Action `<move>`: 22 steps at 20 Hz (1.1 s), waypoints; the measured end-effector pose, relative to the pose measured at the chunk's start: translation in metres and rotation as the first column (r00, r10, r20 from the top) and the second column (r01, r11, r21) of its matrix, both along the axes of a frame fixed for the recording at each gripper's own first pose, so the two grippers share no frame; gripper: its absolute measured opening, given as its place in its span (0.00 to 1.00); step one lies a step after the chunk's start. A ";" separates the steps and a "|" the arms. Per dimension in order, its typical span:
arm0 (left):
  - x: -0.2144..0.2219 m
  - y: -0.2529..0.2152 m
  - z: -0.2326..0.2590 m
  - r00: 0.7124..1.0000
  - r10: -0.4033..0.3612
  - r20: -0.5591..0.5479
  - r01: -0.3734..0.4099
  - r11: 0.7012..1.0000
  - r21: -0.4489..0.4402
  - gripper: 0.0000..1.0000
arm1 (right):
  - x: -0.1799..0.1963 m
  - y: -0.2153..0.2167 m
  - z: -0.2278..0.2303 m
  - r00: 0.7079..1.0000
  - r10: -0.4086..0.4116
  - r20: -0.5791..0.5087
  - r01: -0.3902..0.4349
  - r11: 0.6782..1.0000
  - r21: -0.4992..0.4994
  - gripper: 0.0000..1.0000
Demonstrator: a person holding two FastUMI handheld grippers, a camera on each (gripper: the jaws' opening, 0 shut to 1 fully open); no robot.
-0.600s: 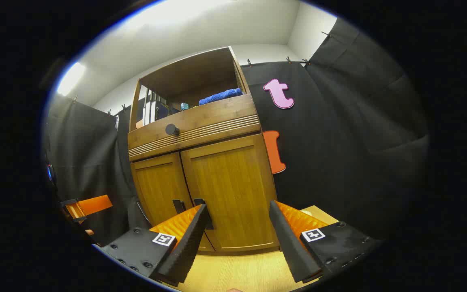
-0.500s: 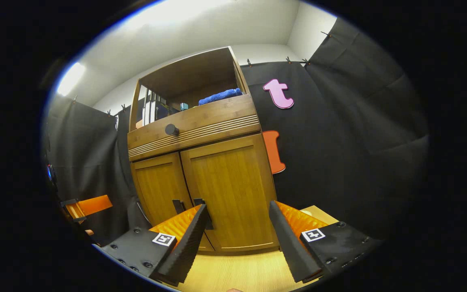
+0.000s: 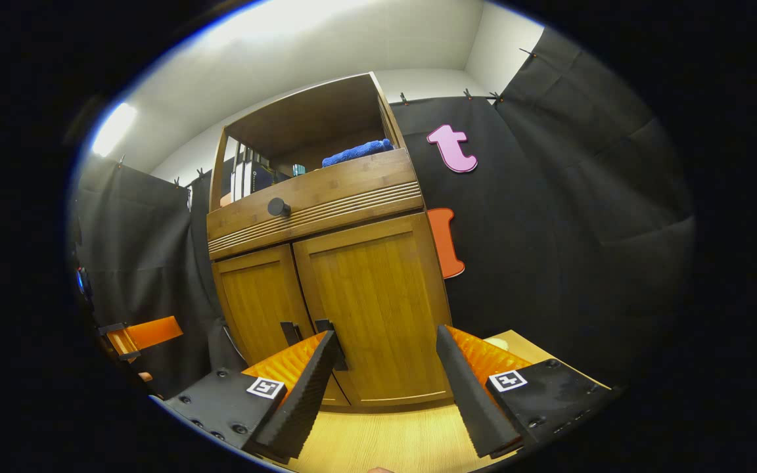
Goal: Open the right door of the double-door shoe cabinet with the right hand, and open the left door with the left hand.
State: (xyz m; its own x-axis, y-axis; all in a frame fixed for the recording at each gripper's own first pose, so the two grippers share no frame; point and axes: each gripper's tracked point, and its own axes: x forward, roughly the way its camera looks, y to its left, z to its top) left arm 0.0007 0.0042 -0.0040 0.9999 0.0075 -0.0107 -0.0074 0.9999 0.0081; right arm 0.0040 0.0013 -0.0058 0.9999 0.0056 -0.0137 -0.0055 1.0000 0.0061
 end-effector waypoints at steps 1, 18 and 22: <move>0.001 0.001 0.000 1.000 0.001 -0.001 -0.001 1.000 -0.001 0.94 | 0.002 0.001 -0.001 1.000 -0.001 0.000 0.001 1.000 -0.002 1.00; 0.006 0.028 -0.008 1.000 0.019 -0.016 -0.019 1.000 0.003 0.92 | 0.054 0.020 -0.037 0.999 -0.018 -0.049 0.016 0.999 -0.032 0.98; 0.011 0.038 -0.014 0.999 0.028 -0.031 -0.027 0.999 0.018 0.94 | 0.077 0.032 -0.054 0.997 -0.002 -0.077 -0.001 0.999 -0.039 0.98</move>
